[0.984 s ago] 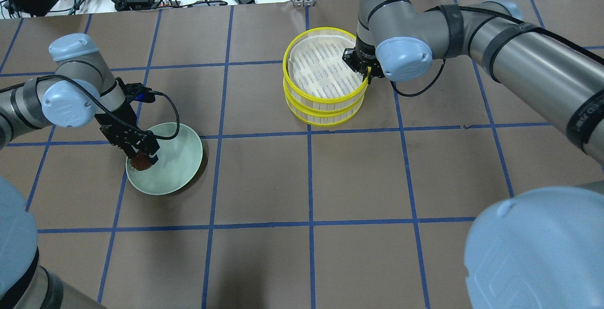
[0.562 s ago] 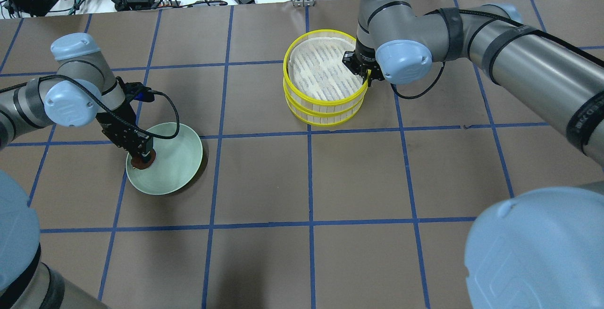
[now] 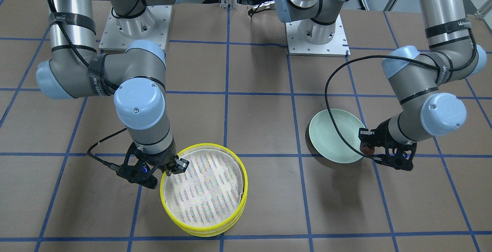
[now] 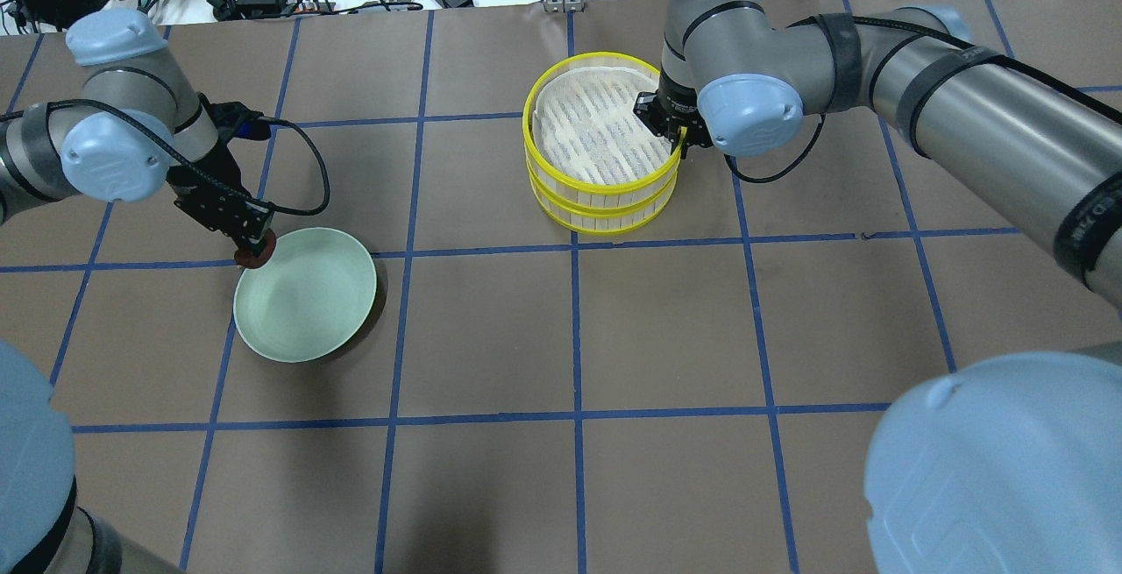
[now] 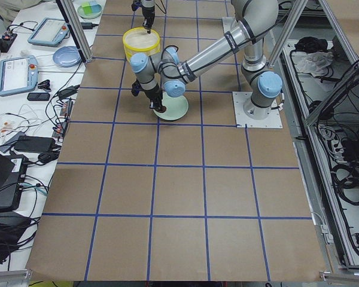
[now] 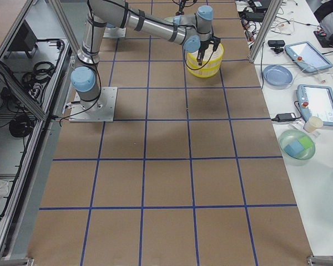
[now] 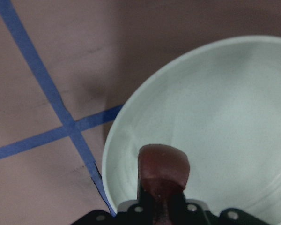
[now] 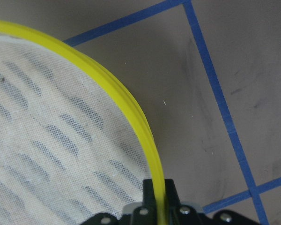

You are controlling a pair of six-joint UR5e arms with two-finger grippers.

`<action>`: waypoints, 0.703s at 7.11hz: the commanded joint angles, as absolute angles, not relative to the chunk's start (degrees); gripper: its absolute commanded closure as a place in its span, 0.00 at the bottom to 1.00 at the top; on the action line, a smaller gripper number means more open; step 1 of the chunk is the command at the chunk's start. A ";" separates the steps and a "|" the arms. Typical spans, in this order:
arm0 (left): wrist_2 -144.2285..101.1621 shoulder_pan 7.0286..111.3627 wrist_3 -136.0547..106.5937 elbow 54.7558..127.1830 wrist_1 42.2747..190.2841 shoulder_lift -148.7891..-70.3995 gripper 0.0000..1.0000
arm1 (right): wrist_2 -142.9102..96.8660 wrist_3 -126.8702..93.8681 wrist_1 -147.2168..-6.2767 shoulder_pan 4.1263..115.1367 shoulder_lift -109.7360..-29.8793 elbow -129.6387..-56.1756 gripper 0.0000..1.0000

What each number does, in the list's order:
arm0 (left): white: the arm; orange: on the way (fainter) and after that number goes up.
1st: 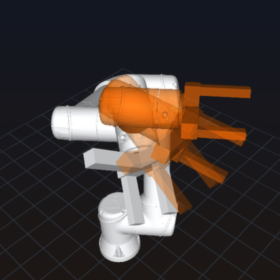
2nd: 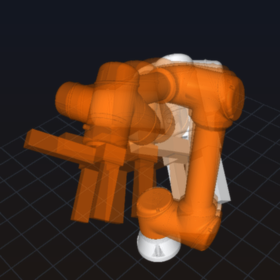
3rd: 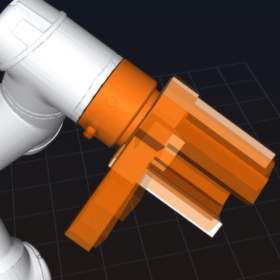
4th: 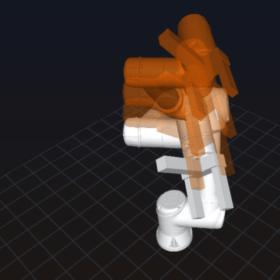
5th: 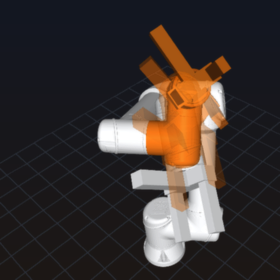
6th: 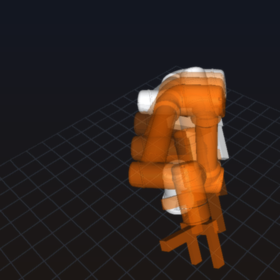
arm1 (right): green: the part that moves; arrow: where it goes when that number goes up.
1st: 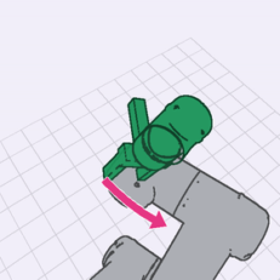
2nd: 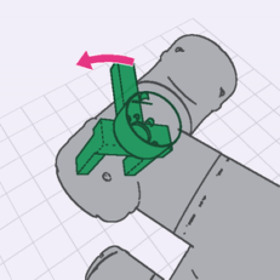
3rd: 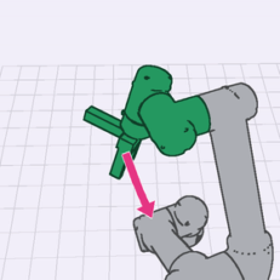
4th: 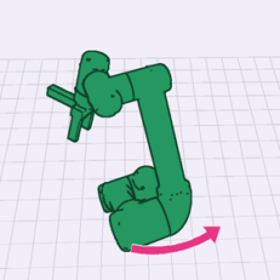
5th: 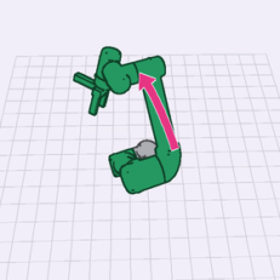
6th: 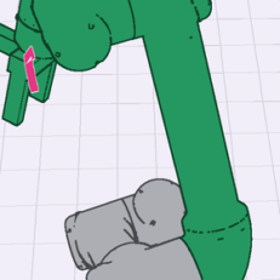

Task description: Stack buns with steamer

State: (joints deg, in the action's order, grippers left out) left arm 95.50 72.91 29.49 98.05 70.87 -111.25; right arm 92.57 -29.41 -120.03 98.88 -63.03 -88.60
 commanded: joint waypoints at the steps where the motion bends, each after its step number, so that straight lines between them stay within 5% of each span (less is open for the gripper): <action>1: 93.97 73.47 21.49 93.44 70.58 -110.83 1.00 | 92.55 -29.44 -120.15 98.88 -62.84 -88.59 1.00; 3: 94.48 74.71 18.37 92.03 70.58 -110.13 1.00 | 92.46 -29.27 -119.88 98.88 -62.84 -88.59 1.00; 5: 94.48 74.62 18.54 91.85 70.32 -111.00 1.00 | 92.37 -29.44 -120.15 98.88 -63.02 -88.59 0.50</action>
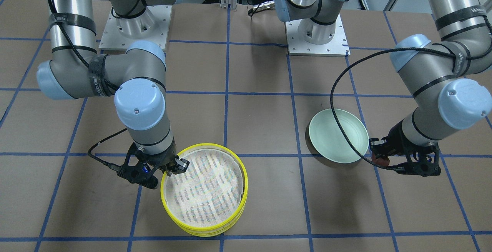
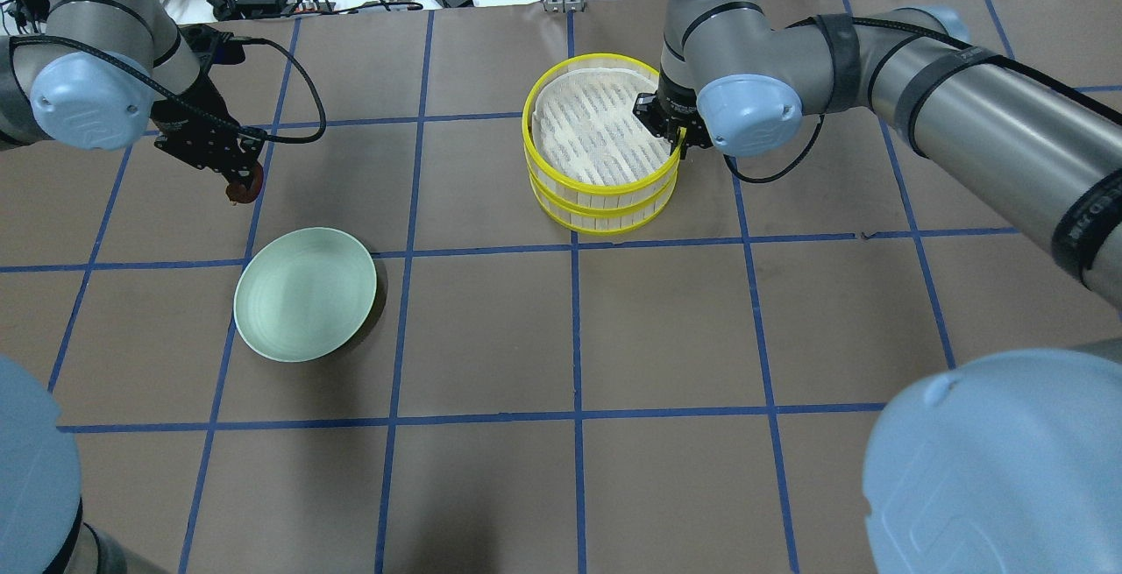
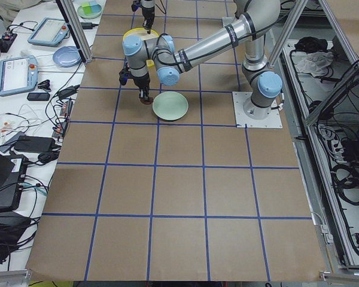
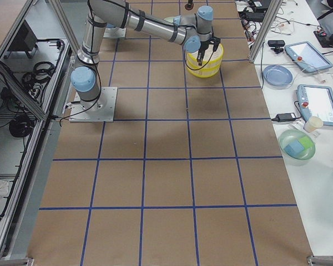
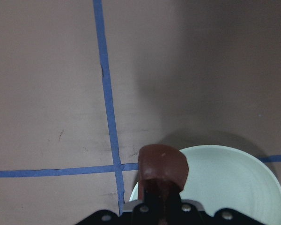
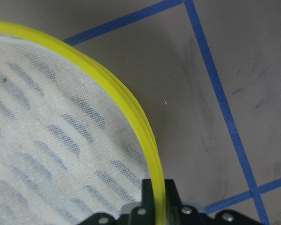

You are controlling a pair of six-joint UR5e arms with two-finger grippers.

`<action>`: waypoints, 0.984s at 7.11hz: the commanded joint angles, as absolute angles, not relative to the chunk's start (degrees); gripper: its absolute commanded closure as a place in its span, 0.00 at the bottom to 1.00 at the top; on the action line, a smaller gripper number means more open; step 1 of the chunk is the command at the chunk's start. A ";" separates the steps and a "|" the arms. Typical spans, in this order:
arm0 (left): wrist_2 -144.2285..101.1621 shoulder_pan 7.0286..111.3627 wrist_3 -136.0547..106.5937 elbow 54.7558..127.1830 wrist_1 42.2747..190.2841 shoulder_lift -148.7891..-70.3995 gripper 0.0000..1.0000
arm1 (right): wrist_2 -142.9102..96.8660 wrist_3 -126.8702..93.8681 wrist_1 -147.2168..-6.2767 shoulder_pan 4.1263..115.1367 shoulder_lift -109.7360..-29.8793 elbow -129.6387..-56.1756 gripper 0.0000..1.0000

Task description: Stack buns with steamer

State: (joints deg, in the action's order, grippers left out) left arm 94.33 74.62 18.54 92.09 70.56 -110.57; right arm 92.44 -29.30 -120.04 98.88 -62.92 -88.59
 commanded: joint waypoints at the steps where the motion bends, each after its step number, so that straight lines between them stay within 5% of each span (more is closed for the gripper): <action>1: 94.57 74.71 18.28 91.67 69.79 -110.40 1.00 | 92.37 -29.44 -120.15 98.88 -63.02 -88.59 0.41; 4: 94.40 78.37 6.06 91.41 69.70 -108.20 1.00 | 92.20 -26.92 -120.95 98.79 -66.68 -88.07 0.27; 6: 94.05 87.23 -10.72 88.09 68.12 -108.54 1.00 | 91.94 -20.76 -108.79 98.18 -76.15 -88.07 0.20; 7: 92.91 91.10 -18.47 86.07 66.38 -109.07 1.00 | 89.41 -20.39 -105.50 98.09 -81.51 -88.07 0.08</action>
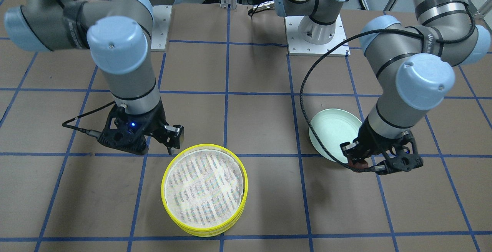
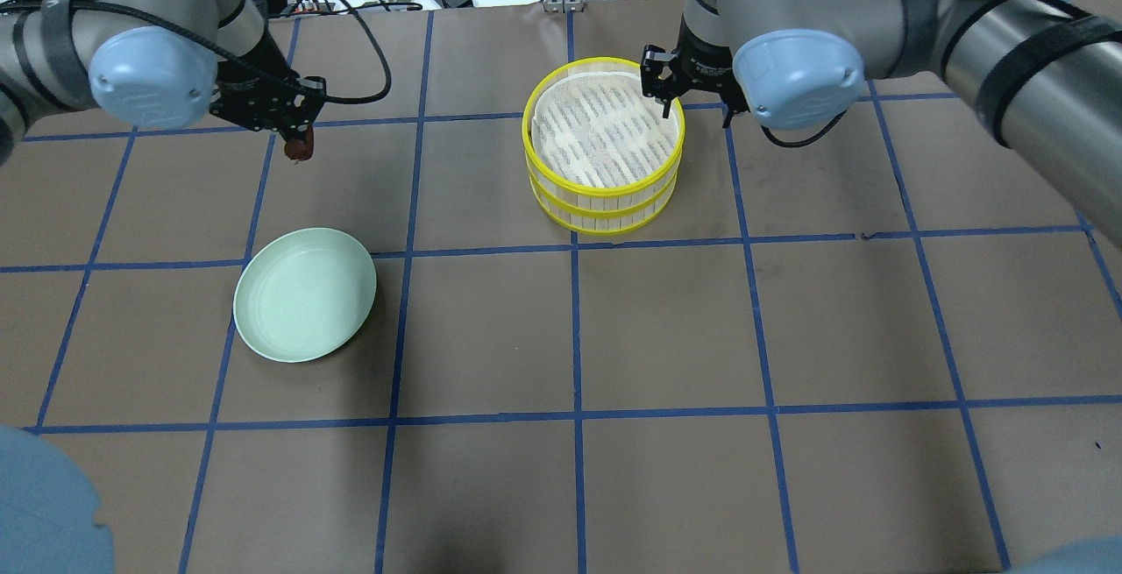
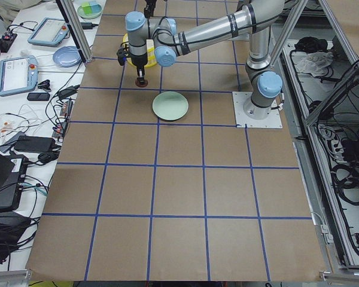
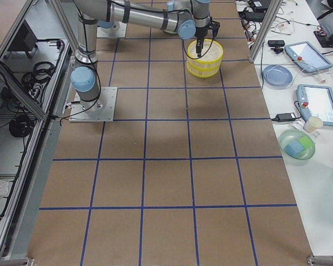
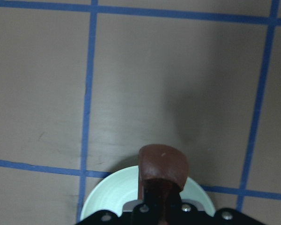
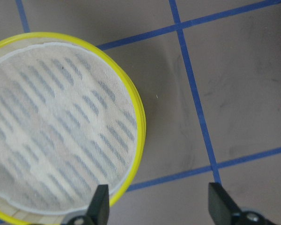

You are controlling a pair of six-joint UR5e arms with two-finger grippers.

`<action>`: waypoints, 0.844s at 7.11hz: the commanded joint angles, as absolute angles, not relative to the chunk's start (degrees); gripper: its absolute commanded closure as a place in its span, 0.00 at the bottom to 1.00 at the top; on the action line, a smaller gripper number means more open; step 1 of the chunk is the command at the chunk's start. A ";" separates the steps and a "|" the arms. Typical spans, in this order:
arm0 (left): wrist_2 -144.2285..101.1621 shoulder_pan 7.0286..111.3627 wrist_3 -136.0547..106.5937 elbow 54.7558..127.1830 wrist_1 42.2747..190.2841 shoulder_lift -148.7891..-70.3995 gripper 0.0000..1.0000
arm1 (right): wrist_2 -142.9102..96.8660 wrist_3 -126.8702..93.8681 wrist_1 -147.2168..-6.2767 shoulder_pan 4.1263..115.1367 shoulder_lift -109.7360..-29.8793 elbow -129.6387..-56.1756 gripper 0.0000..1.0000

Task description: Stack buns with steamer

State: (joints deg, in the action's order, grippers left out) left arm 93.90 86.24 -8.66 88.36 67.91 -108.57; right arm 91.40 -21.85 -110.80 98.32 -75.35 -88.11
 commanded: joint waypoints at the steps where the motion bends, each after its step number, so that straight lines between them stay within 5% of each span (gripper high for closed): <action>1: 88.64 93.58 -25.42 85.09 65.31 -109.25 1.00 | 89.56 -17.43 -98.77 97.65 -85.56 -87.98 0.01; 6: 73.26 101.68 -43.92 85.60 50.14 -114.33 1.00 | 91.40 -5.92 -89.38 96.95 -92.37 -87.98 0.01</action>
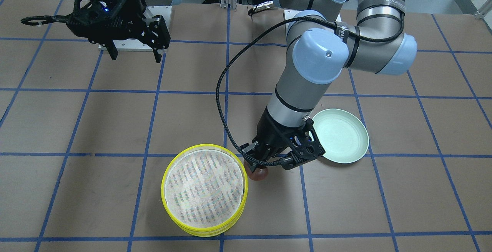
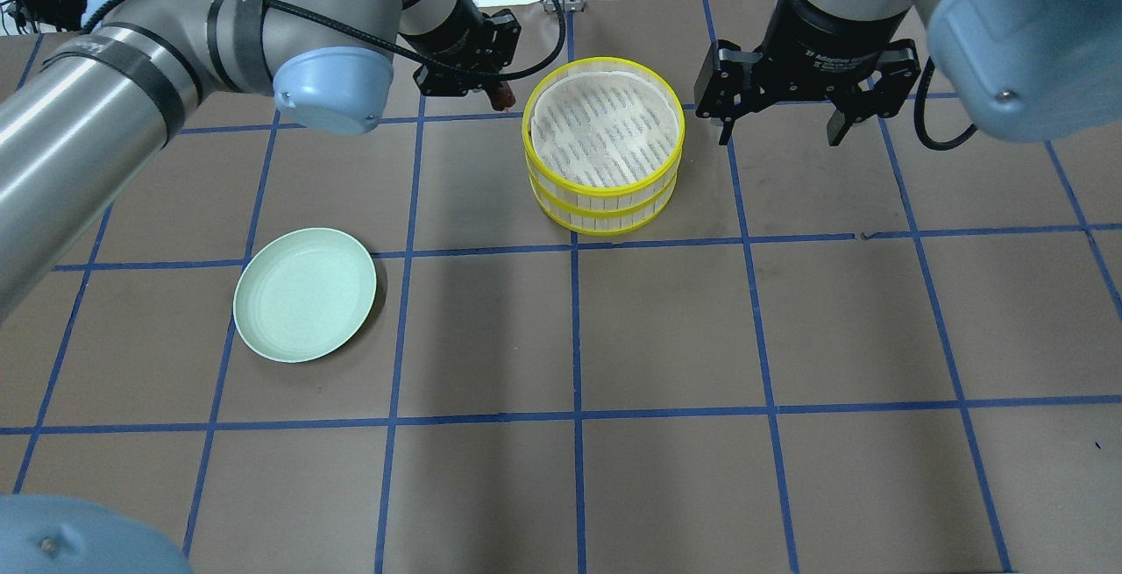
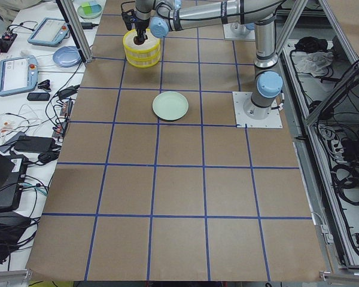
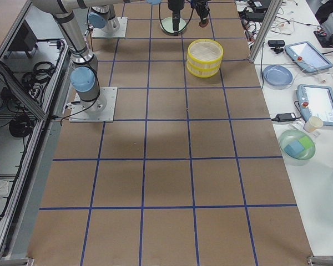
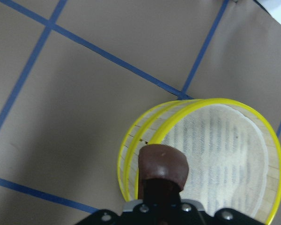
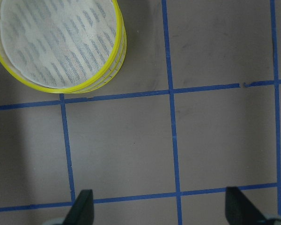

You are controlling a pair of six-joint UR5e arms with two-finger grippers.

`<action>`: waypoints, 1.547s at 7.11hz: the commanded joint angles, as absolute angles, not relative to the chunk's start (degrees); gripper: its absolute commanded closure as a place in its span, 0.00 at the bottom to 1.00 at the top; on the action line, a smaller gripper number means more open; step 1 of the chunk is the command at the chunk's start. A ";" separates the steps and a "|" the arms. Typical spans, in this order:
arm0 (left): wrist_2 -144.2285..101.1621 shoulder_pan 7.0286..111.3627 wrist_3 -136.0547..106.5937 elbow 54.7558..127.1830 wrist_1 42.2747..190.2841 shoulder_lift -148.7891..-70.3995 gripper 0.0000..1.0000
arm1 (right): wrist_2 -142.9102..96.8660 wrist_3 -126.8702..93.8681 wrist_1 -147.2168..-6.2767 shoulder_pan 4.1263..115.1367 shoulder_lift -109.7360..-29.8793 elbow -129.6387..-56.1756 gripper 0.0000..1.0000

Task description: Stack buns with steamer

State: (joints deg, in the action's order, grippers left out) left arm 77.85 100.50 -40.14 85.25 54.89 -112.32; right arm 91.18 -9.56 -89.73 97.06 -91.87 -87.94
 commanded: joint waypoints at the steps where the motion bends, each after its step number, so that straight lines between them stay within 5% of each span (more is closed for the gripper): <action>1: 72.78 102.39 -44.21 85.69 48.18 -115.74 1.00 | 91.41 -2.58 -89.56 96.60 -92.46 -87.89 0.01; 2: 72.77 102.74 -44.12 85.95 48.08 -117.23 0.85 | 91.23 -2.29 -89.30 95.03 -92.46 -87.89 0.01; 5: 73.74 102.83 -43.59 86.92 48.08 -118.39 0.20 | 91.32 -0.28 -89.56 94.31 -93.60 -88.07 0.01; 6: 73.74 102.83 -43.85 86.92 47.73 -118.39 0.08 | 91.32 0.00 -89.65 94.22 -93.69 -88.07 0.01; 11: 77.42 98.38 -36.35 85.87 50.95 -113.75 0.01 | 91.49 0.79 -89.39 93.87 -93.60 -88.07 0.01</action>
State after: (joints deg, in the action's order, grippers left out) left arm 75.63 100.79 -40.75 86.04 48.94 -115.68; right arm 91.47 1.09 -89.55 93.87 -93.60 -88.06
